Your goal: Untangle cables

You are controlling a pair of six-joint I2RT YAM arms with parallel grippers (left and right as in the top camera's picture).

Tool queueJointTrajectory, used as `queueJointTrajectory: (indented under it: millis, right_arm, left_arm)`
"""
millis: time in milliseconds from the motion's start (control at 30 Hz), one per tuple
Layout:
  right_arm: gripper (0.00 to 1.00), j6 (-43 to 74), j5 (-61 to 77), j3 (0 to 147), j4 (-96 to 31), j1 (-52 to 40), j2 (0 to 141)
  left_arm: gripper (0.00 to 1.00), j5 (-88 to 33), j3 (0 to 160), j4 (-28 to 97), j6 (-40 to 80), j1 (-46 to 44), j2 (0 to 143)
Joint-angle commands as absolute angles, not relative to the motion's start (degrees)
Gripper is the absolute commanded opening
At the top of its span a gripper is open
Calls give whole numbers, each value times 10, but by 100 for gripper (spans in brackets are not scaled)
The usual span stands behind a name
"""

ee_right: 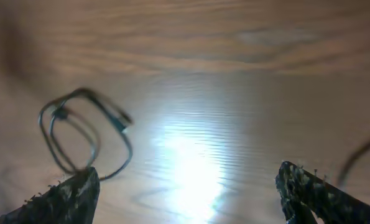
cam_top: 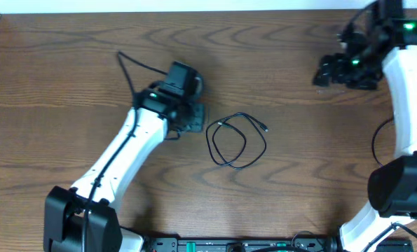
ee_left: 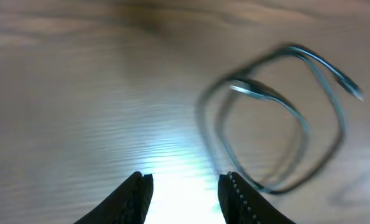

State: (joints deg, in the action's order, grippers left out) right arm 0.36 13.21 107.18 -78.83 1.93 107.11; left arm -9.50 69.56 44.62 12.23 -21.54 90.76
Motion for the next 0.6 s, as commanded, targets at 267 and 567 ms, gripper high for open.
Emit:
queueJointTrajectory:
  millis: [267, 567]
  right_arm:
    - [87, 13, 115, 1011, -741, -187, 1070]
    - [85, 55, 40, 877, -593, -321, 1070]
  left_arm:
    - [42, -133, 695, 516, 194, -38, 906]
    - [45, -141, 695, 577, 171, 30, 882]
